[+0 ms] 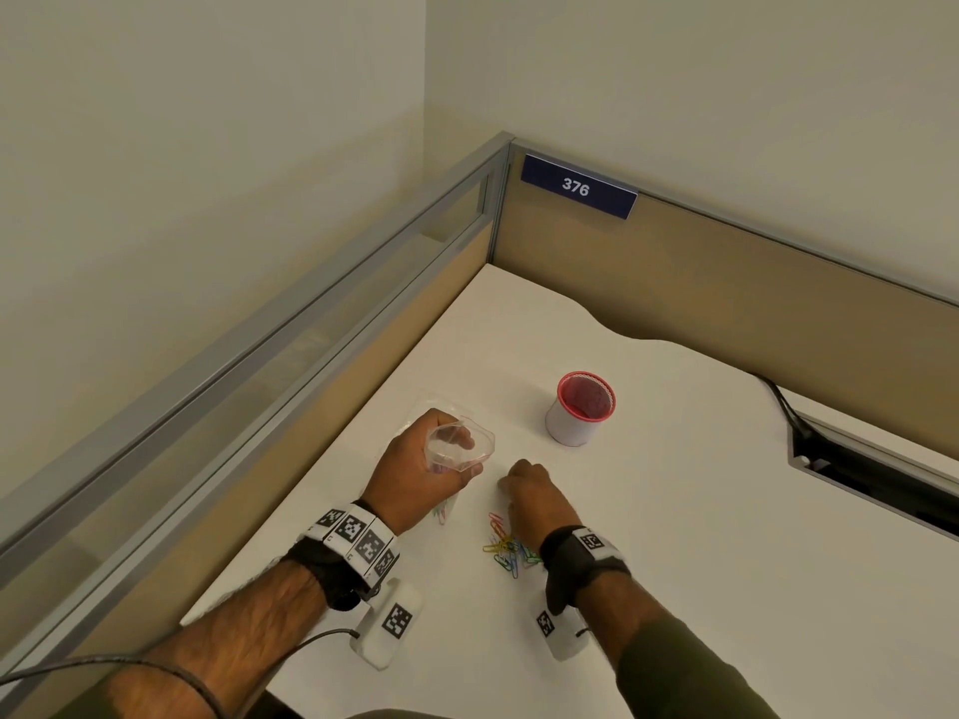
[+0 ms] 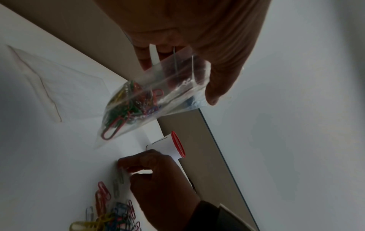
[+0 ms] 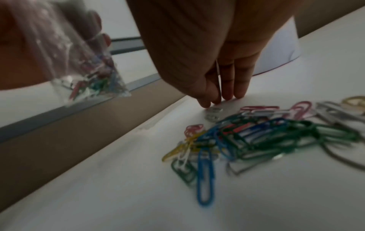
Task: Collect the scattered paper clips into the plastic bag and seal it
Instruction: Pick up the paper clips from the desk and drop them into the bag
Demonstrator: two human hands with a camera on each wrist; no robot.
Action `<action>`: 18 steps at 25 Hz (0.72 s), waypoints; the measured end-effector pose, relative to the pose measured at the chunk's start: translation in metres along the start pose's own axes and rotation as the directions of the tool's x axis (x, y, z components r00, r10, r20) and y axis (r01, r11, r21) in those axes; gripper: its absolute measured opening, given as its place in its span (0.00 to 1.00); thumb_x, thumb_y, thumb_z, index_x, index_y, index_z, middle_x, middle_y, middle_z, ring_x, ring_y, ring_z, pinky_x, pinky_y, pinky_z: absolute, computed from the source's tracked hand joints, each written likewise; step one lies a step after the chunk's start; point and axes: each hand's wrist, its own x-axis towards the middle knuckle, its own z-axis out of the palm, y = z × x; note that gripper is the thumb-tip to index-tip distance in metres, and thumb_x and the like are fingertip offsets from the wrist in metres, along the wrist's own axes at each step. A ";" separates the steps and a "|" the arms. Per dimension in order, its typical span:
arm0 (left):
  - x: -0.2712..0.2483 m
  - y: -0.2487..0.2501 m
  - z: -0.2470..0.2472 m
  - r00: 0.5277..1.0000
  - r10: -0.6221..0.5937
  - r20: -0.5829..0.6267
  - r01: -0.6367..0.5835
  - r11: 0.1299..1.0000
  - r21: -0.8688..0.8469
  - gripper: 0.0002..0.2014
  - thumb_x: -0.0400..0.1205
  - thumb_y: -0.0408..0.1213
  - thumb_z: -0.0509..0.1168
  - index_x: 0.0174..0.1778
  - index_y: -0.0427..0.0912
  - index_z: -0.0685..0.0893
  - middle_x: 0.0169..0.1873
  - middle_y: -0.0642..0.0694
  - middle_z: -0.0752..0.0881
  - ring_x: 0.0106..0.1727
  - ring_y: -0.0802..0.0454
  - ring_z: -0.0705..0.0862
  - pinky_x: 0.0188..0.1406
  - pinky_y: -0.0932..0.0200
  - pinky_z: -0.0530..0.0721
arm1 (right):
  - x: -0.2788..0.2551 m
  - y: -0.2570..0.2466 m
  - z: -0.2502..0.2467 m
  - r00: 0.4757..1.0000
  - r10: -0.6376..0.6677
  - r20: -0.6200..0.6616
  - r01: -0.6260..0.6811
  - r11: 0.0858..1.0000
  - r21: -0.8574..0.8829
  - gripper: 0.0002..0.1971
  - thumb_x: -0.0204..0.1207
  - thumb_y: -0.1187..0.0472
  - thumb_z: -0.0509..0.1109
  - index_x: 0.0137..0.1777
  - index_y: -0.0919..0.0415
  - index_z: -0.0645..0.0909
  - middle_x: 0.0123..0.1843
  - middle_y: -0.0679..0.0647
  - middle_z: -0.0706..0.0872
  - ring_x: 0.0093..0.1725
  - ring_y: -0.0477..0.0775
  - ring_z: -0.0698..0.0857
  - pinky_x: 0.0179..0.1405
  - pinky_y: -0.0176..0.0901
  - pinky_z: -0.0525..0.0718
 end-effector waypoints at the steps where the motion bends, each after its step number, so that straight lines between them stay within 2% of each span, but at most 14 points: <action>1: 0.001 0.000 -0.002 1.000 0.000 -0.004 0.000 1.000 0.003 0.16 0.72 0.39 0.80 0.52 0.48 0.83 0.49 0.57 0.88 0.60 0.55 0.86 0.56 0.59 0.88 | -0.002 -0.002 0.005 0.999 -0.034 0.012 0.034 0.999 -0.032 0.14 0.78 0.64 0.62 0.62 0.60 0.80 0.61 0.58 0.77 0.60 0.60 0.76 0.58 0.46 0.79; 4: 0.003 -0.002 -0.003 1.000 -0.012 -0.015 0.012 1.000 0.000 0.16 0.73 0.38 0.80 0.52 0.48 0.82 0.48 0.59 0.88 0.59 0.57 0.86 0.56 0.62 0.87 | -0.023 -0.002 0.016 0.983 -0.177 0.039 0.180 0.981 -0.074 0.11 0.79 0.62 0.60 0.54 0.60 0.83 0.55 0.56 0.80 0.56 0.60 0.78 0.50 0.46 0.79; 7: 0.003 -0.004 0.001 0.999 -0.021 -0.025 0.021 0.999 -0.025 0.16 0.71 0.42 0.80 0.51 0.49 0.82 0.48 0.56 0.89 0.60 0.54 0.86 0.56 0.57 0.88 | -0.040 -0.003 0.021 0.969 -0.248 0.018 0.249 0.968 -0.029 0.13 0.78 0.55 0.62 0.58 0.56 0.81 0.56 0.53 0.81 0.55 0.56 0.77 0.51 0.48 0.81; 9: 0.003 -0.005 0.009 1.000 -0.017 -0.003 0.017 0.999 -0.036 0.17 0.71 0.41 0.80 0.51 0.48 0.82 0.49 0.54 0.89 0.60 0.52 0.86 0.56 0.58 0.88 | -0.043 -0.004 0.024 0.960 -0.278 0.038 0.281 0.957 -0.069 0.15 0.76 0.52 0.65 0.60 0.56 0.80 0.57 0.54 0.80 0.55 0.56 0.76 0.53 0.50 0.80; 12: 0.001 -0.001 0.018 1.000 -0.013 0.012 0.013 0.999 -0.031 0.16 0.73 0.36 0.80 0.52 0.48 0.82 0.49 0.52 0.89 0.60 0.53 0.86 0.55 0.64 0.86 | -0.047 0.004 0.024 0.950 -0.305 0.062 0.311 0.935 -0.171 0.08 0.79 0.60 0.63 0.52 0.62 0.81 0.51 0.59 0.82 0.51 0.62 0.78 0.47 0.53 0.80; 15: -0.001 0.002 0.021 1.000 -0.007 0.004 0.007 0.999 -0.033 0.16 0.74 0.34 0.80 0.51 0.46 0.82 0.49 0.51 0.89 0.59 0.54 0.86 0.54 0.70 0.84 | -0.054 0.027 0.008 0.976 -0.216 0.004 0.213 0.963 -0.163 0.08 0.79 0.62 0.62 0.52 0.60 0.82 0.51 0.57 0.82 0.53 0.60 0.79 0.48 0.51 0.81; 18: -0.004 0.000 0.022 1.000 -0.005 0.004 0.005 0.999 -0.032 0.15 0.74 0.33 0.80 0.51 0.45 0.82 0.49 0.51 0.89 0.59 0.54 0.86 0.51 0.74 0.82 | -0.062 0.048 -0.009 0.998 -0.024 -0.054 0.023 0.999 -0.023 0.13 0.79 0.56 0.66 0.62 0.54 0.80 0.59 0.52 0.81 0.60 0.56 0.78 0.55 0.49 0.82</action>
